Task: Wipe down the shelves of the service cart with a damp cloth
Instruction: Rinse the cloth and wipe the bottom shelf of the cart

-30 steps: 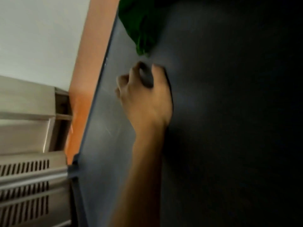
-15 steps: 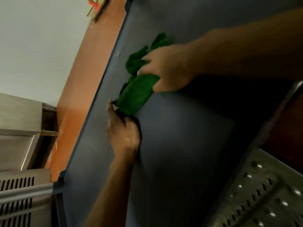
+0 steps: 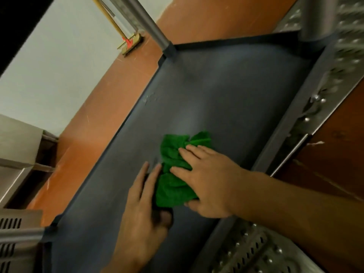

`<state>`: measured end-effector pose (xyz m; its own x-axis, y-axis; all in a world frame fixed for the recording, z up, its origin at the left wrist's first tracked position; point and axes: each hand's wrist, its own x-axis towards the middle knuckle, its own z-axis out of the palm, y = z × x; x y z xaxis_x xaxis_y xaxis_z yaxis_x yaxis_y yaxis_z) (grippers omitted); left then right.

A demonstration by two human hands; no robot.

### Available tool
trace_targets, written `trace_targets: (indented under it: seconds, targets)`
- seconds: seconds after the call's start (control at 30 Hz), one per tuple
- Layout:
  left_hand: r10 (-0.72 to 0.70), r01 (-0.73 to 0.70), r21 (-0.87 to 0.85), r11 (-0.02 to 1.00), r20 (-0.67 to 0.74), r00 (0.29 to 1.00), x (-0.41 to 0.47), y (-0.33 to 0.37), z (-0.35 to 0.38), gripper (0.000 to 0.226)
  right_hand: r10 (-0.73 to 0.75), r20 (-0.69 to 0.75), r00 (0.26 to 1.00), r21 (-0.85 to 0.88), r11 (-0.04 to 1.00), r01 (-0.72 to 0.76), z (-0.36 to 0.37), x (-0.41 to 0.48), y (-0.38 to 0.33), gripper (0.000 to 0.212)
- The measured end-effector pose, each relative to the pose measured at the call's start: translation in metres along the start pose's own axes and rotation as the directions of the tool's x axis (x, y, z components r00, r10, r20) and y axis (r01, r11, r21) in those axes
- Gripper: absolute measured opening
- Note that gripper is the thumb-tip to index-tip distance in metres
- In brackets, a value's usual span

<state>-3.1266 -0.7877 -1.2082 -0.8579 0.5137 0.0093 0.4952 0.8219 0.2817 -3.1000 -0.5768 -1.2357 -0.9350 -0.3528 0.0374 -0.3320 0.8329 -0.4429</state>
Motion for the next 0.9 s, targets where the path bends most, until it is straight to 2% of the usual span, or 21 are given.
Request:
trace_targets:
  seconds: [0.13, 0.2, 0.27, 0.33, 0.4, 0.43, 0.5, 0.57, 0.63, 0.7, 0.8, 0.9]
  targets:
    - [0.071, -0.073, 0.242, 0.967, 0.018, 0.997, -0.008, 0.013, -0.012, 0.06, 0.015, 0.12, 0.993, 0.006, 1.0, -0.016, -0.019, 0.0, -0.004, 0.057]
    - [0.11, -0.121, 0.34, 0.933, 0.051, 0.993, -0.01, 0.016, -0.022, 0.056, 0.007, 0.184, 0.983, -0.018, 1.0, -0.004, -0.035, 0.0, -0.003, 0.049]
    - [0.15, -0.154, 0.349, 0.924, 0.041, 0.988, -0.01, 0.023, -0.032, 0.051, -0.013, 0.152, 0.988, -0.041, 0.999, 0.02, -0.05, -0.004, -0.003, 0.045]
    - [0.167, -0.161, 0.232, 0.959, -0.004, 0.986, -0.009, 0.038, -0.044, 0.036, -0.041, 0.067, 0.997, -0.003, 0.999, 0.042, -0.064, -0.011, -0.004, 0.034]
    - [0.12, -0.119, 0.052, 0.992, -0.019, 0.993, -0.008, 0.056, -0.057, 0.018, -0.009, 0.043, 0.999, 0.122, 0.992, 0.004, -0.079, -0.017, -0.006, 0.03]
    - [0.097, -0.098, -0.034, 0.995, -0.036, 0.995, -0.009, 0.064, -0.063, 0.018, 0.023, 0.048, 0.999, 0.193, 0.981, -0.032, -0.089, -0.02, -0.009, 0.032]
    - [0.054, -0.063, -0.198, 0.978, -0.051, 0.997, -0.011, 0.073, -0.071, 0.017, 0.109, 0.058, 0.992, 0.343, 0.931, -0.122, -0.108, -0.028, -0.012, 0.049]
    - [-0.012, 0.001, -0.338, 0.941, -0.032, 0.999, -0.015, 0.075, -0.075, 0.013, 0.186, 0.134, 0.973, 0.467, 0.854, -0.227, -0.124, -0.034, -0.014, 0.072]
    - [-0.053, 0.048, -0.451, 0.891, 0.001, 0.999, -0.02, 0.075, -0.079, 0.011, 0.216, 0.212, 0.953, 0.484, 0.824, -0.295, -0.134, -0.039, -0.016, 0.085]
    - [-0.097, 0.071, -0.547, 0.834, -0.019, 0.995, -0.025, 0.077, -0.083, 0.02, 0.18, 0.243, 0.953, 0.485, 0.828, -0.28, -0.137, -0.042, -0.017, 0.074]
    - [-0.202, 0.096, -0.633, 0.768, -0.098, 0.974, -0.027, 0.08, -0.085, 0.053, 0.097, 0.283, 0.954, 0.439, 0.872, -0.219, -0.133, -0.046, -0.019, 0.054]
    - [-0.219, 0.101, -0.548, 0.831, -0.155, 0.963, -0.029, 0.073, -0.08, 0.07, 0.059, 0.316, 0.947, 0.311, 0.936, -0.162, -0.134, -0.048, -0.021, 0.033]
